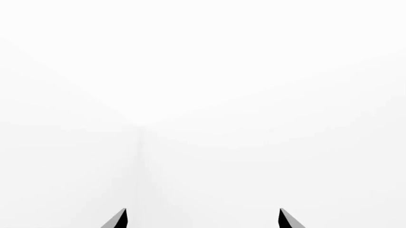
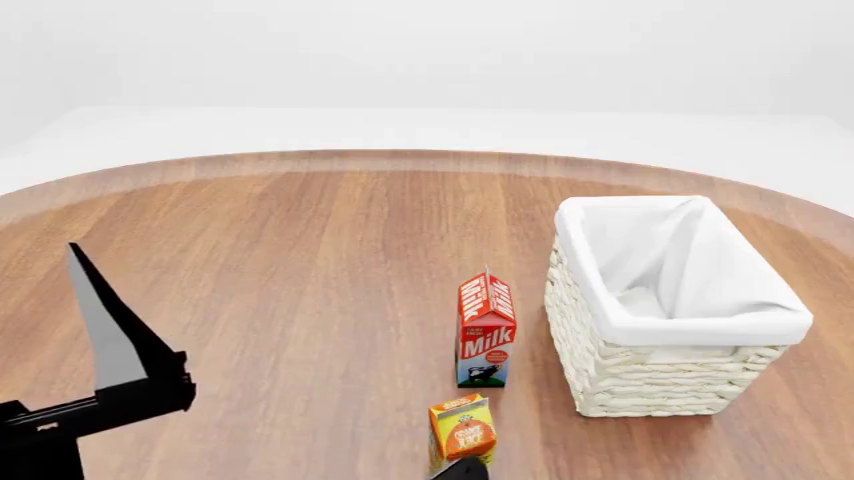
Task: Pick up the cream cheese box and the butter, and put them in the basket.
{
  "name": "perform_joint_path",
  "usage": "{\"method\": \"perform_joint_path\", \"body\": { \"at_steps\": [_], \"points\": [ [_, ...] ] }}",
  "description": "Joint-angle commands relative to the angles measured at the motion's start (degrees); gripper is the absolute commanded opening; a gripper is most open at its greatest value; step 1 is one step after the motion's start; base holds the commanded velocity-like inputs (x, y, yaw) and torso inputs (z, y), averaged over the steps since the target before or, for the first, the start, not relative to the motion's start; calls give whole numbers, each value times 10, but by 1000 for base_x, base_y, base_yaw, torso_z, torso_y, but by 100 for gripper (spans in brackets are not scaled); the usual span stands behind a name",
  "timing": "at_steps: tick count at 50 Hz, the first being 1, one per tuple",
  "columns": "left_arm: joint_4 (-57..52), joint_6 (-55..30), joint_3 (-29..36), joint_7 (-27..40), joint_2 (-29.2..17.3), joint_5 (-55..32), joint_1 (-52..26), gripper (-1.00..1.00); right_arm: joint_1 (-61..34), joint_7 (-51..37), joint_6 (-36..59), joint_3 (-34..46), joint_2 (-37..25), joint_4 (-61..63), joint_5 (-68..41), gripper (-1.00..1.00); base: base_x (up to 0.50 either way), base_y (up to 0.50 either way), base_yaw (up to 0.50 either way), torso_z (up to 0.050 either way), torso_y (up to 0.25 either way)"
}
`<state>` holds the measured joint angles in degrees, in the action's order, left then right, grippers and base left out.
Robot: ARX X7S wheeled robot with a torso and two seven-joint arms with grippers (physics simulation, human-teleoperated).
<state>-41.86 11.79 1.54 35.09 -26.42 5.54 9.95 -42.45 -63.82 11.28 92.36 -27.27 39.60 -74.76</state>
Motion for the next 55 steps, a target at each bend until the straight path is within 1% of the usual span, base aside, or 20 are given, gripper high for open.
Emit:
{"method": "perform_joint_path", "body": {
  "at_steps": [1,6,19,36,44,55],
  "points": [
    [-2,-2,-2,1,-1,-3,0,100,26,0,-1,12,11,-19,-11,100,0,0,0,0,0],
    [-1,-2,-3,2,-2,-5,0,100,22,1,-14,-4,4,-25,-28,100,0,0,0,0,0],
    [3,1,-4,3,-4,-6,0,100,35,11,-20,-6,9,-57,-42,100,0,0,0,0,0],
    [6,5,-5,6,-4,-6,1,100,28,8,-1,5,23,-54,-31,100,0,0,0,0,0],
    [6,5,-6,7,-5,-8,1,100,34,33,-7,1,24,-89,-44,100,0,0,0,0,0],
    [6,7,-7,8,-6,-8,2,100,44,40,-7,4,29,-102,-52,100,0,0,0,0,0]
  ]
}}
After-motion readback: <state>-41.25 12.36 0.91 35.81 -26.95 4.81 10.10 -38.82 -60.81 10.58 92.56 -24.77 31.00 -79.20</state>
